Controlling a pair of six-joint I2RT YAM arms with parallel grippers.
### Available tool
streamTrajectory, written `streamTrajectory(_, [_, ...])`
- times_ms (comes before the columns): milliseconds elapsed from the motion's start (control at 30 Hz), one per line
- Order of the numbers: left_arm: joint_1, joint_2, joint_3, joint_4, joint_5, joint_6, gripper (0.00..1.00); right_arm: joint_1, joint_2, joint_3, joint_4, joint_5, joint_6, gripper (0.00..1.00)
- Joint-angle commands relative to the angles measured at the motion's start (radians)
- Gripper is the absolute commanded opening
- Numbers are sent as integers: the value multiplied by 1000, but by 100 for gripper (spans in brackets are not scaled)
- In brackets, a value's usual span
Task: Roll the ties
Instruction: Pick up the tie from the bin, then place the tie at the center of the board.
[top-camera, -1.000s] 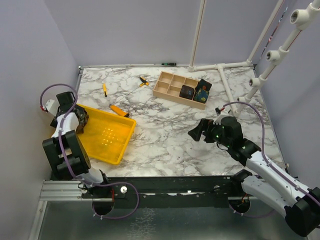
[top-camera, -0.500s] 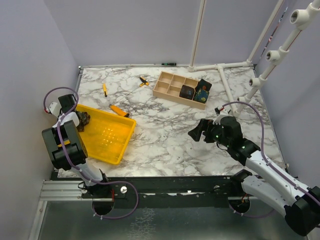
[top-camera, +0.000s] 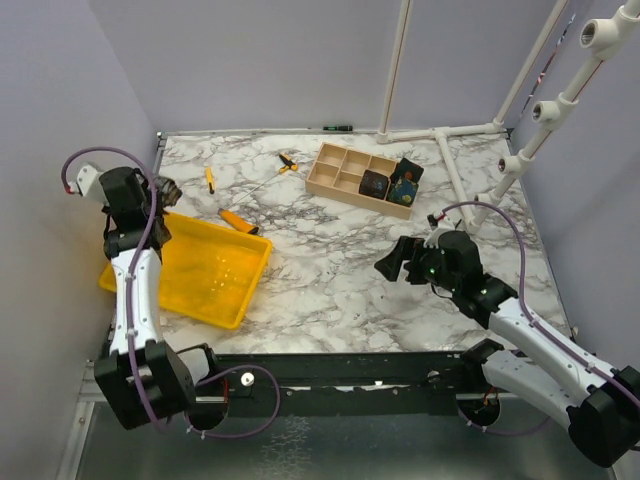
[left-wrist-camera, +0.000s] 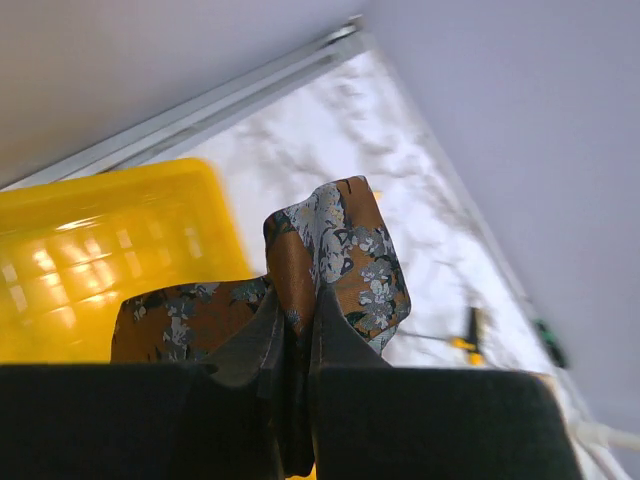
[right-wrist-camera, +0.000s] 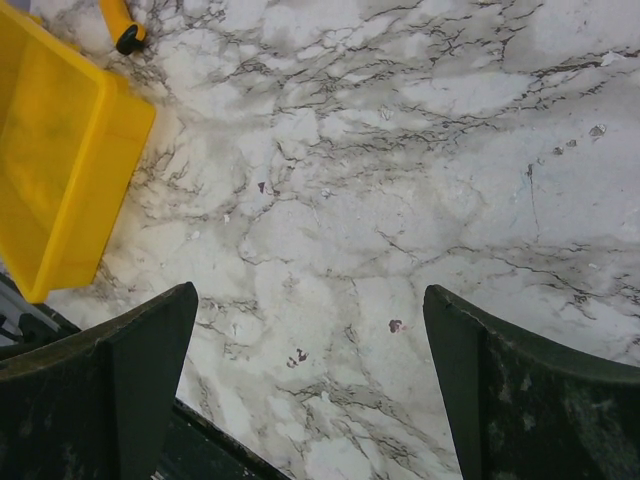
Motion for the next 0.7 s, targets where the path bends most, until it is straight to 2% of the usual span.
streamTrajectory(0, [-190, -147, 93, 28, 82, -15, 0, 5, 3, 45, -2, 0, -8, 100])
streamTrajectory(133, [-466, -168, 96, 196, 238, -48, 0, 5, -13, 65, -9, -22, 17, 100])
streamTrajectory(267, [-753, -151, 74, 286, 345, -6, 0, 5, -73, 133, -88, 40, -4, 100])
streamTrajectory(333, [-878, -175, 14, 300, 351, 30, 0, 4, -123, 170, -143, 98, -31, 100])
streamTrajectory(400, [-954, -213, -86, 329, 353, 42, 6, 4, -185, 190, -164, 170, -62, 100])
streamTrajectory(433, [-974, -230, -147, 352, 362, 33, 13, 4, -220, 195, -168, 196, -78, 100])
streamTrajectory(467, [-985, -242, -203, 376, 384, 13, 28, 5, -251, 194, -168, 223, -90, 99])
streamTrajectory(500, [-990, -247, -249, 394, 407, -7, 53, 5, -279, 192, -169, 247, -101, 100])
streamTrajectory(533, [-994, -255, -284, 389, 409, -26, 86, 4, -301, 188, -170, 263, -107, 99])
streamTrajectory(567, [-997, -271, -312, 375, 390, -40, 98, 5, -318, 184, -176, 274, -110, 100])
streamTrajectory(667, [-998, -368, -358, 288, 267, -37, 99, 5, -321, 175, -198, 253, -111, 100])
